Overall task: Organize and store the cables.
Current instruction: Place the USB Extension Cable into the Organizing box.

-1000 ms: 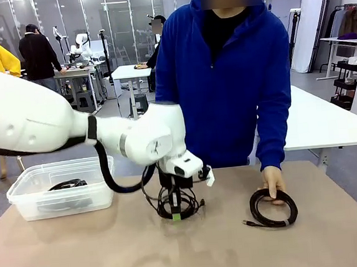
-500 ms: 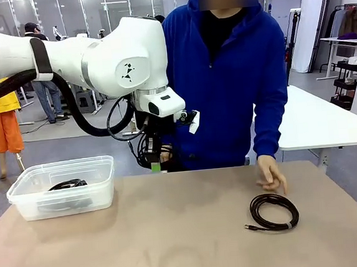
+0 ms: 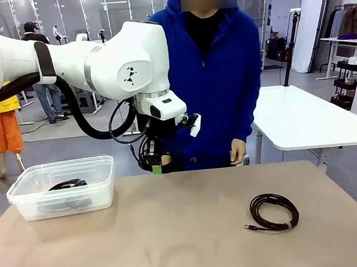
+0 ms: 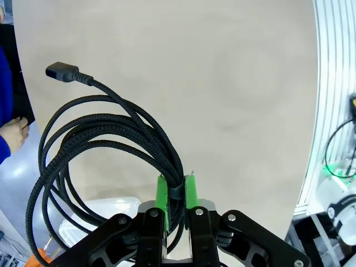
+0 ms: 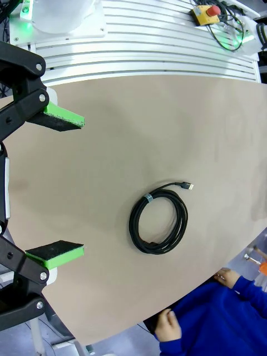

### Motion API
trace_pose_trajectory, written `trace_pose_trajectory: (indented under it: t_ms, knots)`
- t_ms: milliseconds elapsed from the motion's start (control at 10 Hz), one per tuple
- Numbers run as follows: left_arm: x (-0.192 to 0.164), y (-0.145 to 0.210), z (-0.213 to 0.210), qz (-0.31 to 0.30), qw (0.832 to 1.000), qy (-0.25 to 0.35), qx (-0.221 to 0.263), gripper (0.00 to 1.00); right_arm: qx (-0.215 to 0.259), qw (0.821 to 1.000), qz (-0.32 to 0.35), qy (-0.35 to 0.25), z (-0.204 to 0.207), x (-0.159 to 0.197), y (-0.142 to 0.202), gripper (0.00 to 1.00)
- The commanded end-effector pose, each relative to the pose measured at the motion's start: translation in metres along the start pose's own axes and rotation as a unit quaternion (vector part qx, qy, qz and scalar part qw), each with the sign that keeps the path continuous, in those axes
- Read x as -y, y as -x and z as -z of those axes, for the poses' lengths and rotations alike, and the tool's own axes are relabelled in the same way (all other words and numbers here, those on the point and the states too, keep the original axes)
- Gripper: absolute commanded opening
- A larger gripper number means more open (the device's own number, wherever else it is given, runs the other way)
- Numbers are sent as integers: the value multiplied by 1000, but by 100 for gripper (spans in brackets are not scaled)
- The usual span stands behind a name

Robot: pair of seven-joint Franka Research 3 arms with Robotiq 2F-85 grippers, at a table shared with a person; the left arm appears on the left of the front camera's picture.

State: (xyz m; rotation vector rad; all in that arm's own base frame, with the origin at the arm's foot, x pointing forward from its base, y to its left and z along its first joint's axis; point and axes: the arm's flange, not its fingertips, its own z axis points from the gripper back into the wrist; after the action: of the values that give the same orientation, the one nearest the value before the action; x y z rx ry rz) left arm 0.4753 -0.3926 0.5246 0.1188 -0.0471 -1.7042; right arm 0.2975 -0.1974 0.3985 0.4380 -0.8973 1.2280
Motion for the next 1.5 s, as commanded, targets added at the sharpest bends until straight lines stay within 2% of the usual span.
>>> trace_pose_trajectory:
  t_ms: [0, 100, 200, 300, 500, 600, 700, 900, 1000, 1200, 1400]
  knots:
    - [0, 0, 0, 0, 1000, 0, 0, 14, 6, 1000, 1, 3, -1, 1, -1, 100]
    - [-9, 27, -14, 65, 998, -1, -1, 14, 6, 1000, 1, 3, -1, 1, -1, 100]
    - [-18, 73, -23, 54, 997, 9, 55, 14, 6, 1000, 1, 3, -1, 1, -1, 100]
    - [-20, 127, -26, 46, 996, -3, 82, 14, 6, 1000, 1, 3, -1, 1, -1, 100]
    - [-11, 222, -23, -1, 995, -43, 88, 14, 6, 1000, 1, 3, -1, 1, -1, 100]
    - [-11, 273, -14, -31, 995, -73, 65, 14, 6, 1000, 1, 3, -1, 1, -1, 100]
    - [-9, 309, 2, -53, 994, -57, 75, 14, 6, 1000, 1, 3, -1, 1, -1, 100]
    - [-9, 355, 38, -133, 982, -49, 127, 14, 6, 1000, 1, 3, -1, 1, -1, 100]
    - [-21, 371, 63, -184, 971, -53, 143, 14, 6, 1000, 1, 3, -1, 1, -1, 100]
    - [-32, 382, 86, -209, 964, -51, 154, 14, 6, 1000, 1, 3, -1, 1, -1, 100]
    - [-48, 382, 102, -224, 966, -54, 122, 14, 6, 1000, 1, 3, -1, 1, -1, 100]
